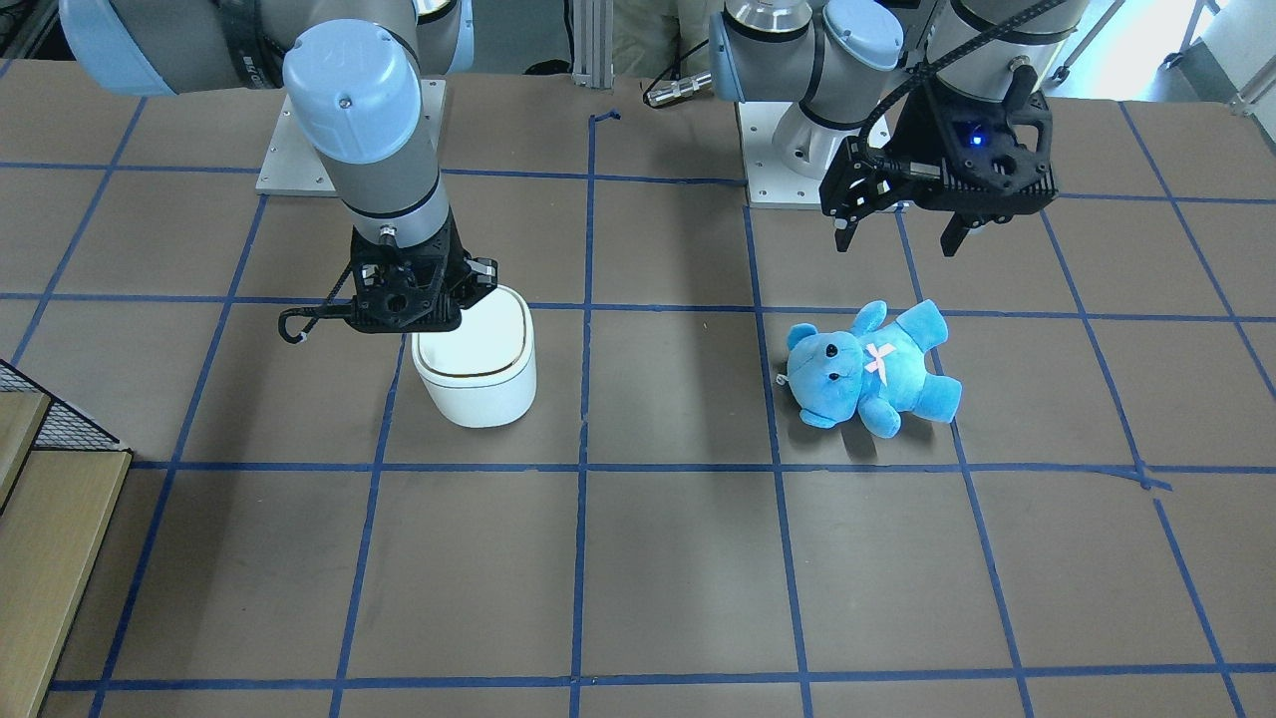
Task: Open trash can with right arm
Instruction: 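Shift the right gripper toward the lid edge farthest from the robot, then lower the right gripper onto the lid's far edge and press down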
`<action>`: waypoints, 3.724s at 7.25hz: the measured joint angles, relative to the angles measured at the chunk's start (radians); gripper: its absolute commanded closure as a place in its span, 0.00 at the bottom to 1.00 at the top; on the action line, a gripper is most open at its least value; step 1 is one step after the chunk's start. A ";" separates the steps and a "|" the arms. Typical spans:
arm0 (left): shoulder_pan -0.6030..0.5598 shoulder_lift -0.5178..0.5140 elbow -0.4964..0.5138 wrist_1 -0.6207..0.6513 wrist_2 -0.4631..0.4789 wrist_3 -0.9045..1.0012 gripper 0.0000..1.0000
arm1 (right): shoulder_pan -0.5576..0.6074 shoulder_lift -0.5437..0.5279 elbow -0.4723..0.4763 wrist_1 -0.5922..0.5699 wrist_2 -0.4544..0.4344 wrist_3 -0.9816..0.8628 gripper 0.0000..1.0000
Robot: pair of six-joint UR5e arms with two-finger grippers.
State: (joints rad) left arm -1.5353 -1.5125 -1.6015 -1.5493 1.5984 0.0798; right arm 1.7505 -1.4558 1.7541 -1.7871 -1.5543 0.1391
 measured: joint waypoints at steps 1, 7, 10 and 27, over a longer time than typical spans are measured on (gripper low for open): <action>0.000 0.000 0.000 0.000 0.000 0.000 0.00 | -0.016 0.000 0.001 -0.007 0.001 -0.001 1.00; 0.001 0.000 0.000 0.000 0.000 0.000 0.00 | 0.004 -0.004 0.104 -0.171 0.002 0.107 1.00; 0.001 0.000 0.000 0.000 0.000 0.000 0.00 | 0.011 -0.002 0.135 -0.210 0.004 0.117 1.00; 0.001 0.000 0.000 0.000 0.000 0.000 0.00 | 0.010 -0.037 0.185 -0.305 -0.005 0.109 1.00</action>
State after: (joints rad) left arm -1.5340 -1.5125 -1.6012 -1.5493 1.5984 0.0798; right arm 1.7610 -1.4928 1.9390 -2.0920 -1.5591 0.2481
